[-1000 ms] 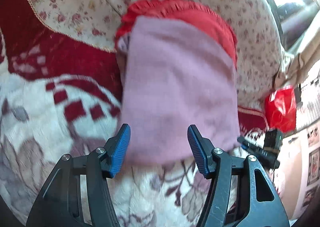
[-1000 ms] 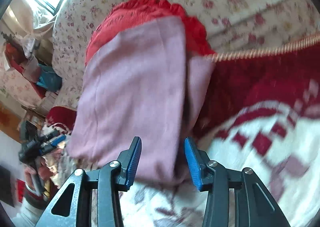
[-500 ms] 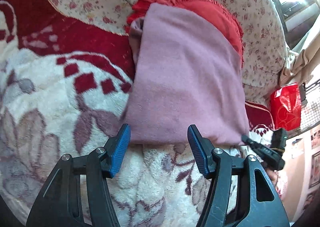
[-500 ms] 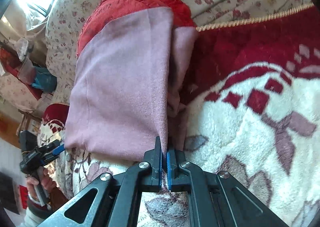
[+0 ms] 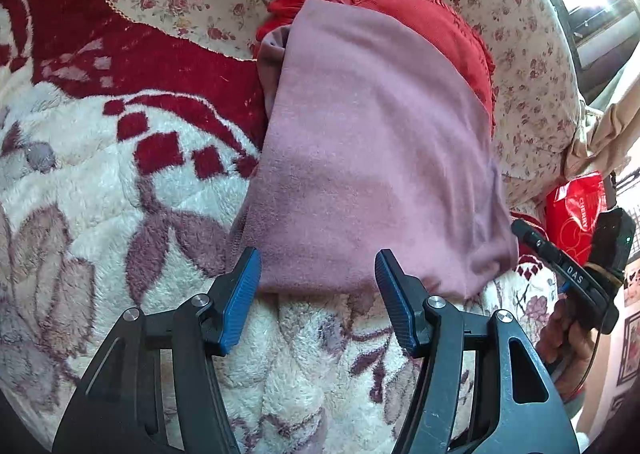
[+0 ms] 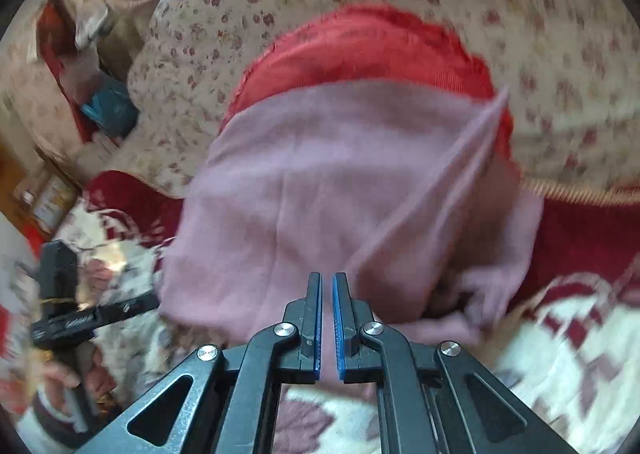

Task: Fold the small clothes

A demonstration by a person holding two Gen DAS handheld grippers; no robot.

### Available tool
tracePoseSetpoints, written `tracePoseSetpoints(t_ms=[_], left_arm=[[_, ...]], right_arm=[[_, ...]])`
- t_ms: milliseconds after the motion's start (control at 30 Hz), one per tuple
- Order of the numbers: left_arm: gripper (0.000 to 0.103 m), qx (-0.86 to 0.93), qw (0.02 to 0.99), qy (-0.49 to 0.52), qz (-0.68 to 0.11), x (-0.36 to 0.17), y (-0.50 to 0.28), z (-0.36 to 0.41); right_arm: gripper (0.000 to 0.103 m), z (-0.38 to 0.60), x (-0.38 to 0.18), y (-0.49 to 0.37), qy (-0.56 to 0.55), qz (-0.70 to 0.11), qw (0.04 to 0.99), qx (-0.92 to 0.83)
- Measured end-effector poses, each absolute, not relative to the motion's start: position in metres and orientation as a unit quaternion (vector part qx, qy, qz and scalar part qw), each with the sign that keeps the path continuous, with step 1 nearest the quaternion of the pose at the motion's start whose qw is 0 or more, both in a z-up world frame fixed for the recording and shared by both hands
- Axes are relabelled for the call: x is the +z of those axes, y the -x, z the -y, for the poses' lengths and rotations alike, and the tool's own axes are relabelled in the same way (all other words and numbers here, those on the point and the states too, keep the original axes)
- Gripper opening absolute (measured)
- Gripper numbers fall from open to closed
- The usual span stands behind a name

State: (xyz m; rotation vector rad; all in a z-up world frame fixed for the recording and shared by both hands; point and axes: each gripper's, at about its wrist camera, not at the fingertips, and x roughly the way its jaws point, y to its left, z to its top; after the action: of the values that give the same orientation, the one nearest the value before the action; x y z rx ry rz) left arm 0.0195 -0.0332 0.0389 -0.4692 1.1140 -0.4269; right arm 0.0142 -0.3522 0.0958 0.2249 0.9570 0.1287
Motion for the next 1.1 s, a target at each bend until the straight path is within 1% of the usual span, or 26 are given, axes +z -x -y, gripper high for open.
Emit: tracePoseSetpoints(t_ms=[100,200,300,400,433,533,600,633,700,833,933,1033,1100], left_arm=[[0.062,-0.204,0.804,0.212,-0.516,0.038,-0.02,0.036],[0.062,-0.205,0.804,0.217,-0.515,0.038,-0.019,0.035],[0.062,-0.202,0.804,0.224,-0.513,0.039,-0.019,0.034],[0.062,-0.197,0.807,0.217,-0.512,0.038,-0.017,0.036],[0.062,-0.195,0.811,0.21,-0.511,0.039,-0.016,0.038],[0.062,-0.185,0.821,0.177,-0.51,0.042,-0.013,0.047],[0.062,-0.177,0.828,0.154,-0.509,0.043,-0.011,0.054],[0.062,-0.173,0.831,0.144,-0.508,0.043,-0.011,0.056],[0.062,-0.164,0.839,0.121,-0.505,0.043,-0.008,0.062],[0.062,-0.153,0.849,0.091,-0.498,0.046,-0.003,0.068],[0.062,-0.146,0.854,0.084,-0.493,0.049,0.001,0.067],[0.062,-0.142,0.856,0.085,-0.49,0.053,0.005,0.065],[0.062,-0.143,0.855,0.092,-0.49,0.054,0.006,0.064]], right_arm=[[0.004,0.371,0.093,-0.004,-0.071,-0.462,0.884,0.011],[0.004,0.41,0.079,0.014,-0.095,-0.488,0.867,-0.037],[0.004,0.422,0.08,0.025,-0.14,-0.476,0.868,-0.006],[0.004,0.406,0.073,0.02,-0.149,-0.483,0.862,0.049],[0.004,0.398,0.068,0.017,-0.145,-0.487,0.859,0.059],[0.004,0.386,0.035,0.009,-0.113,-0.536,0.835,0.041],[0.004,0.393,0.012,0.011,-0.126,-0.56,0.819,0.023],[0.004,0.398,0.012,0.014,-0.144,-0.547,0.824,0.026],[0.004,0.403,0.016,0.017,-0.162,-0.548,0.82,0.022],[0.005,0.391,0.034,0.019,-0.131,-0.548,0.826,0.022],[0.006,0.377,0.052,0.017,-0.124,-0.531,0.837,0.045],[0.013,0.355,0.062,0.006,-0.118,-0.522,0.842,0.074],[0.015,0.336,0.066,-0.006,-0.109,-0.52,0.842,0.097]])
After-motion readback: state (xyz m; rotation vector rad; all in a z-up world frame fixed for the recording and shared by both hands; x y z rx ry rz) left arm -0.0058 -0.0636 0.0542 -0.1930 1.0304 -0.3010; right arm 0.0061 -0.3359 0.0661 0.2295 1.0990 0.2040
